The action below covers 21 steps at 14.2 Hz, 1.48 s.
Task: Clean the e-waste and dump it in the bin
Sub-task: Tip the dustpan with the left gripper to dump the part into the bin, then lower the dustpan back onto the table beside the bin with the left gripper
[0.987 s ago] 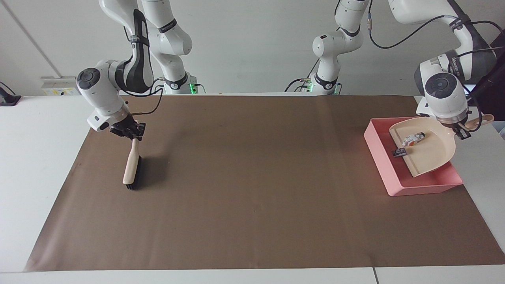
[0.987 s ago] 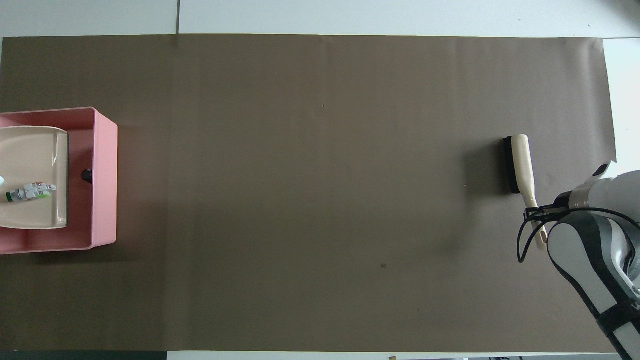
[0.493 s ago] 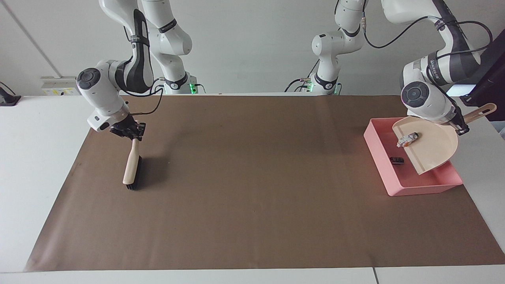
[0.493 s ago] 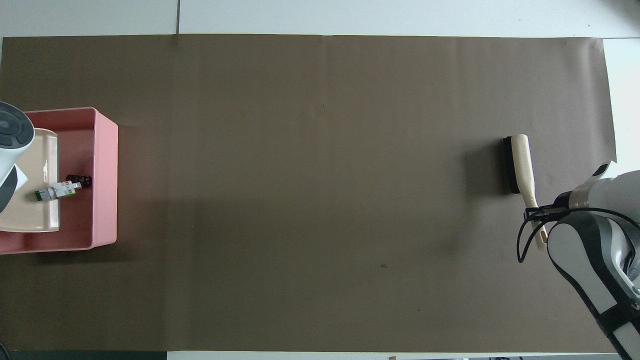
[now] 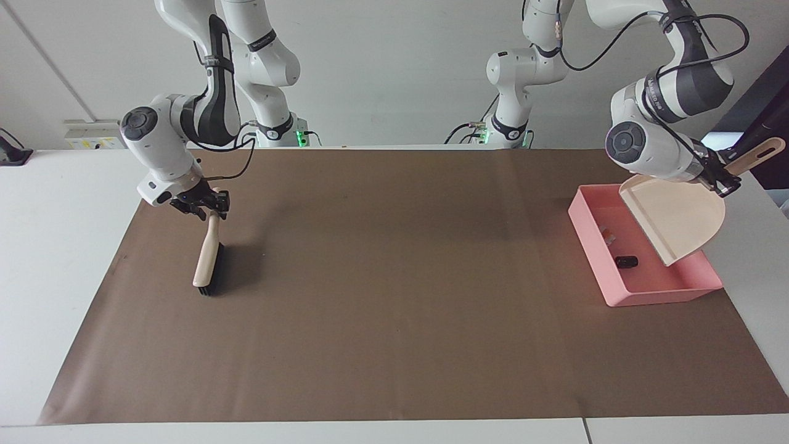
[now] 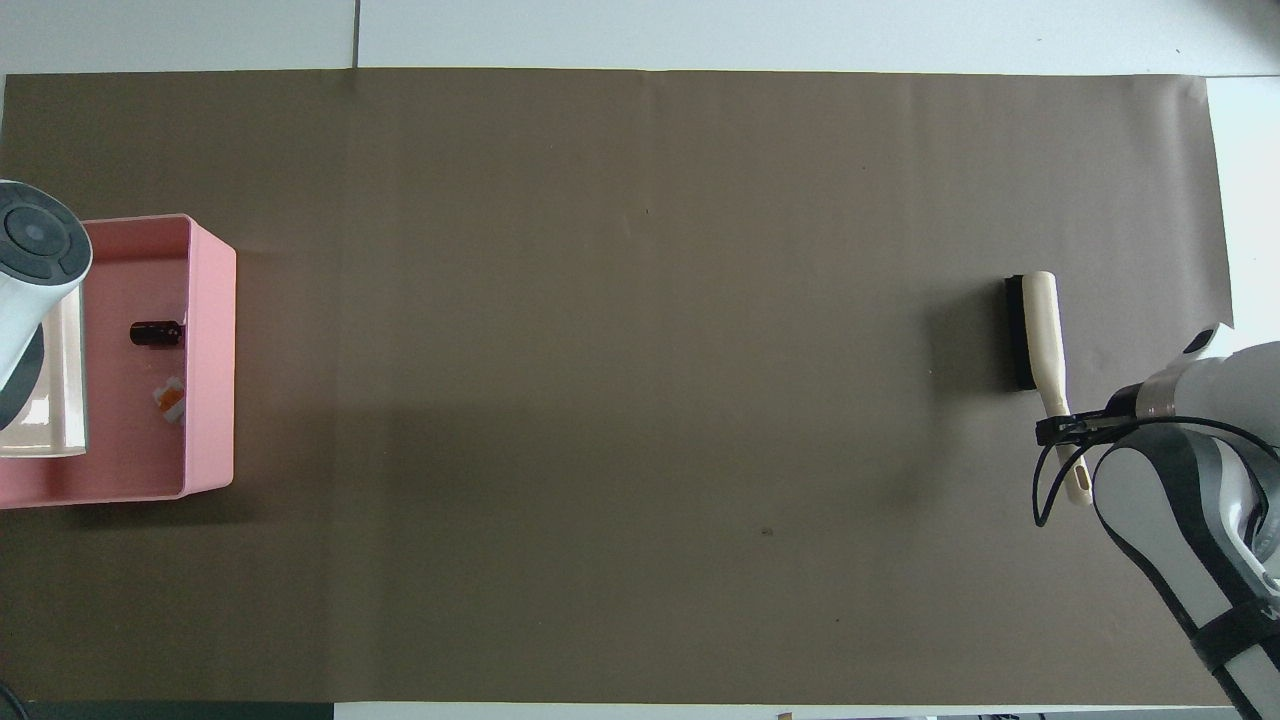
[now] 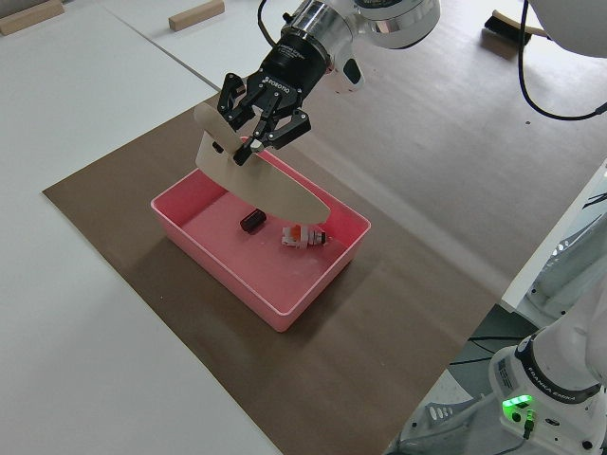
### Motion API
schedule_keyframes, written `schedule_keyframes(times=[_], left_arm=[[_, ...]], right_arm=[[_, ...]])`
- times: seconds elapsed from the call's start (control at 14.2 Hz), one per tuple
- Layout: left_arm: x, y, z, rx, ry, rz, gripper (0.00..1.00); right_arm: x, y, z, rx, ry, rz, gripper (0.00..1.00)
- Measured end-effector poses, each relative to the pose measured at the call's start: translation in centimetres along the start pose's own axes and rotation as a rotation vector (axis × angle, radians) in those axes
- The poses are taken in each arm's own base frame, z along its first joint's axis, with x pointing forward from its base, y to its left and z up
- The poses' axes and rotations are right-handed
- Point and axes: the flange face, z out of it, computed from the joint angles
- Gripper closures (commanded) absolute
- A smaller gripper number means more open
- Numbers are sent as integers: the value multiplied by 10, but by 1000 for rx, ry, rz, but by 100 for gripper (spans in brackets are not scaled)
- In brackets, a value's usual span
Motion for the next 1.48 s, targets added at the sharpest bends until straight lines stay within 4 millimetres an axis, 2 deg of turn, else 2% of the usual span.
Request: schedule_keyframes(times=[0.07,0.21,0.35,0.56,0.7,0.92,1.13,1.34,1.48], left_arm=[[-13,3,-6,2,31,1,100],[-22,12,-18,-6,130,-4,100],[-13,16,-27,-20,234,-9,100],[12,17,-42,-37,412,-8,100],[36,19,-62,-16,482,24,100],[86,26,-105,37,567,106,100],[136,39,-135,88,621,175,100],[180,51,-151,100,653,165,100],[205,56,-157,118,666,177,100]], right_arm=[[0,0,-1,0,1,0,0],[4,-1,-6,-4,13,-5,0],[12,-4,-19,-10,33,-13,0],[30,-17,-56,-18,67,-25,0],[44,-40,-89,-24,99,-35,0],[60,-65,-147,-45,157,-68,0],[61,-66,-216,-58,171,24,0],[52,-64,-274,-50,156,130,0],[42,-61,-305,-45,126,193,0]])
